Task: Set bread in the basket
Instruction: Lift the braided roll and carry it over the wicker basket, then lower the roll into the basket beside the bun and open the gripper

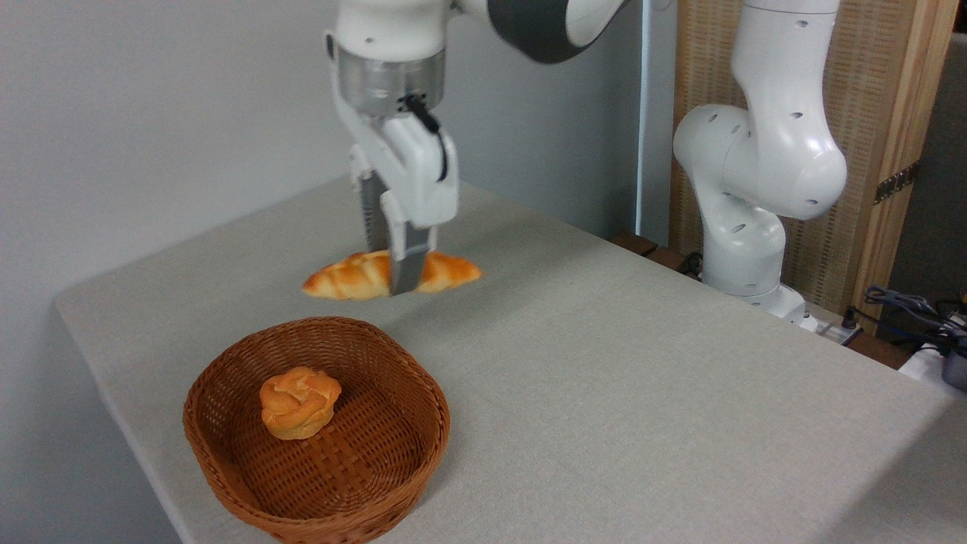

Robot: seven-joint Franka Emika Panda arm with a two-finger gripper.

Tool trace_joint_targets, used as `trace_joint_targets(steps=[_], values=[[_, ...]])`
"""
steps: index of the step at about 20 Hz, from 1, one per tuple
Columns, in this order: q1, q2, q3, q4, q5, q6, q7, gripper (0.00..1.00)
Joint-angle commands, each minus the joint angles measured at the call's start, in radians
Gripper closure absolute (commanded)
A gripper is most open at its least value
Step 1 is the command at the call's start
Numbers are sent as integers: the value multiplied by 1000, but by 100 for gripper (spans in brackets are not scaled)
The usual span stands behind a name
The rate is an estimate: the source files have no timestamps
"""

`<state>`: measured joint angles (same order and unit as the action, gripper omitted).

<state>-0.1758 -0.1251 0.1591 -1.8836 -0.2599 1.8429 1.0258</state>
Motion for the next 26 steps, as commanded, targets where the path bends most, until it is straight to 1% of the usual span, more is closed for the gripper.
trace_joint_targets(steps=[1,4,6,7,8,9,10,19,22,23,24,26], values=[[24,99,7,55,-35,137,163,45],[27,146,8,55,-30,220,269,41],[27,169,8,55,-25,262,278,35],[27,183,4,55,-3,283,278,29],[27,192,-1,54,31,289,278,13],[27,200,-3,54,62,291,278,5],[27,200,-3,54,80,291,278,1],[27,228,-16,52,83,289,267,0],[28,228,-16,52,74,289,263,0],[29,228,-16,52,74,288,252,0],[29,226,-16,54,74,288,217,0],[29,217,-19,57,74,286,108,0]])
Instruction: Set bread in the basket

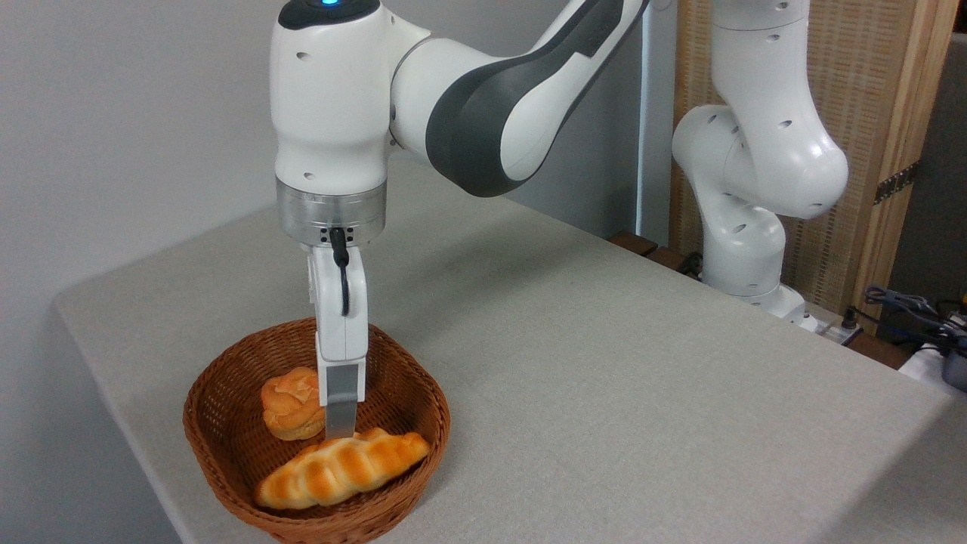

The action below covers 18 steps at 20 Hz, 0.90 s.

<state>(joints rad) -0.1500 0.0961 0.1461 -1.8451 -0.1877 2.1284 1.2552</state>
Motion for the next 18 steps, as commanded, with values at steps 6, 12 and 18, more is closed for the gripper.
trace_joint_targets(steps=[6,12,18], values=[[4,-105,-19,18,16,-131,-310,0],[7,-167,-82,47,185,-404,-517,0],[-6,-165,-82,156,214,-527,-563,0]])
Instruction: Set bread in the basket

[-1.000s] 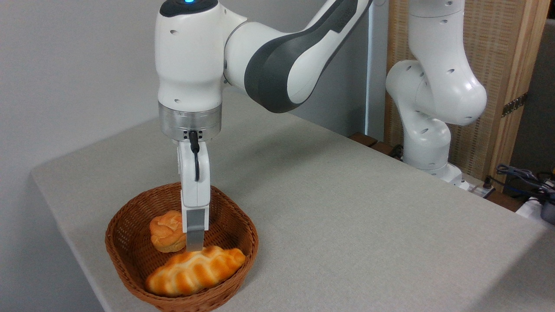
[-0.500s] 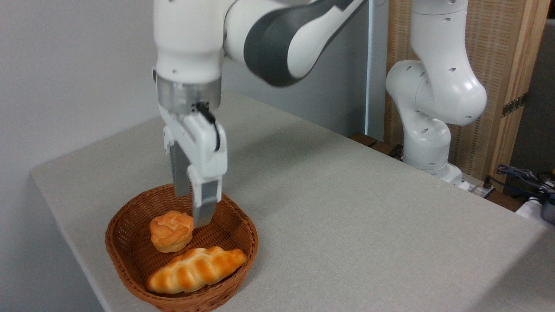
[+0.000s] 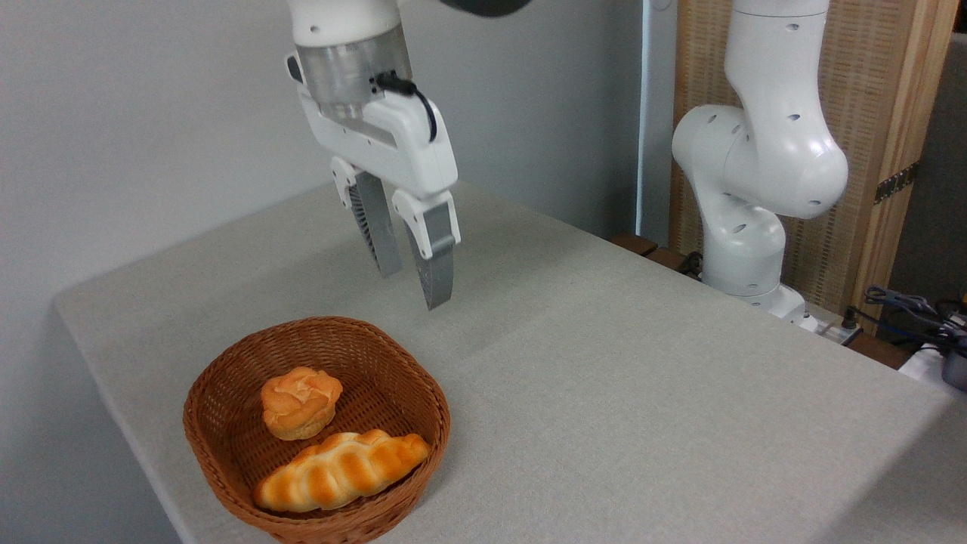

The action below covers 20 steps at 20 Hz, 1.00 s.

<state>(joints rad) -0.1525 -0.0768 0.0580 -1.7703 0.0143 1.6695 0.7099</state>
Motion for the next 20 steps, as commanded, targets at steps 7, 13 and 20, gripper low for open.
trace_joint_targets(steps=[7,13,20], values=[[-2,22,6,146,-3,-97,-15,0],[5,37,0,155,-10,-109,-10,0],[87,52,-75,183,-25,-119,-7,0]])
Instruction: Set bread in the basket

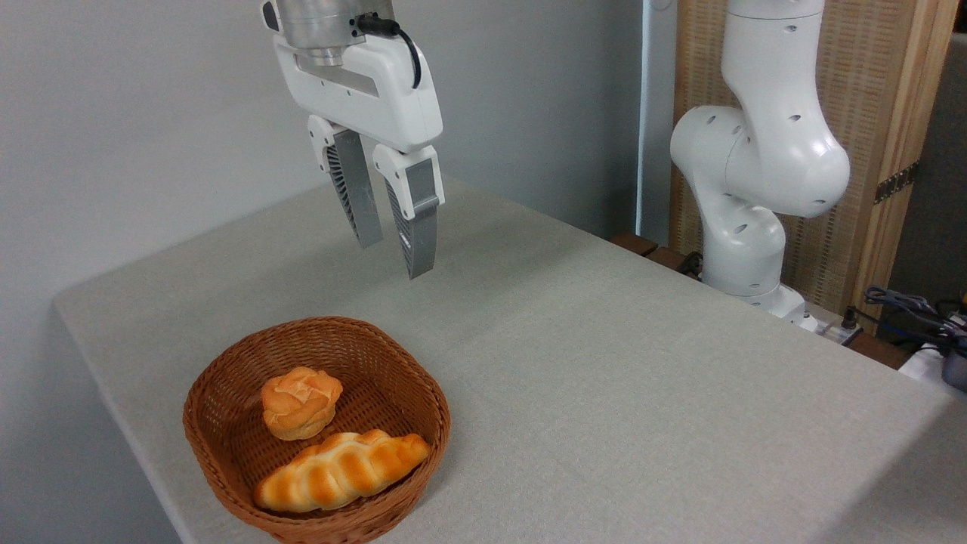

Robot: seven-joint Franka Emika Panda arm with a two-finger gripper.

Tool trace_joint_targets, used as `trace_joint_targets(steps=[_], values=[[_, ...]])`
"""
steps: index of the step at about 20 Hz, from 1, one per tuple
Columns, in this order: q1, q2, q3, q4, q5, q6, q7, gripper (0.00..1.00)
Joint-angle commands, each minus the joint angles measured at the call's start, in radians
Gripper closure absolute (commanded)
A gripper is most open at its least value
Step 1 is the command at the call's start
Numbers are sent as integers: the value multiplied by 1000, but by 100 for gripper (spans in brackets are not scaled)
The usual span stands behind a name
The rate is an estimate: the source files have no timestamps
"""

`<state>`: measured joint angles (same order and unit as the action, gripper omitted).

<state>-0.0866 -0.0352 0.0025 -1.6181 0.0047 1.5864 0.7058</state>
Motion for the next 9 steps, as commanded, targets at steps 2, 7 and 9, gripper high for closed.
trace_joint_targets(steps=[2,7,9], values=[[18,11,-19,30,-14,-37,-3,0],[18,8,-15,29,-12,-74,-2,0],[18,8,-12,30,-12,-72,0,0]])
